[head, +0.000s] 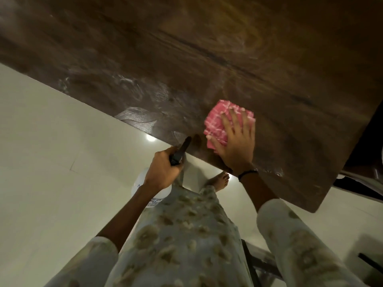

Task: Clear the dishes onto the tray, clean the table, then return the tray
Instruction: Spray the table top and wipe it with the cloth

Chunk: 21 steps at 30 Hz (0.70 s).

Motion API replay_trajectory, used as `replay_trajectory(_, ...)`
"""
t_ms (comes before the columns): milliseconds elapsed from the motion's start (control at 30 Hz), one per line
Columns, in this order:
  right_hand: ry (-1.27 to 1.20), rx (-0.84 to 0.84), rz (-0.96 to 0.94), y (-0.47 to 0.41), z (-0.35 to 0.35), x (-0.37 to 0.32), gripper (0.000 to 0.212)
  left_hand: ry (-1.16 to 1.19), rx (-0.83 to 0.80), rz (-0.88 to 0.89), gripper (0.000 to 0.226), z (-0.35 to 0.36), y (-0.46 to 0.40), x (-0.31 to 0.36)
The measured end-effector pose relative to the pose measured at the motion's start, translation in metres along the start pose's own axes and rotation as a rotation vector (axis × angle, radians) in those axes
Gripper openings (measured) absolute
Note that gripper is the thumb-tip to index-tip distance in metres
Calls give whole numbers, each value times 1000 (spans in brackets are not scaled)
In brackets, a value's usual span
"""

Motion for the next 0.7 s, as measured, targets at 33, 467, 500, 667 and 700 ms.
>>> replay_trajectory(33, -2, -11, -42, -4, 8, -15, 72, 16, -4, -1, 21, -7, -1, 0)
replay_trajectory(467, 92, -68, -30, -4, -9, 11, 73, 0, 4, 54, 16, -60, -30, 10)
replay_trajectory(500, 68, -46, -5, -15, -7, 0, 73, -2, 4, 55, 17, -61, -33, 10)
replay_trajectory(667, 9, -20, -117, -40, 27, -69, 69, 6, 17, 94, 14, -70, -42, 17)
replay_trajectory(700, 13, -32, -167, -35, 34, -77, 70, 9, 24, 102, 19, -73, -43, 20)
Point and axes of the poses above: each hand's wrist, its own y-axis away from the middle knuckle, its own z-axis out of the palm, x = y × z, the point moved 4 cm from there along -y, towards the middle knuckle, and after that the axes turned 14 degrees about -y, right-handed, at the moved point
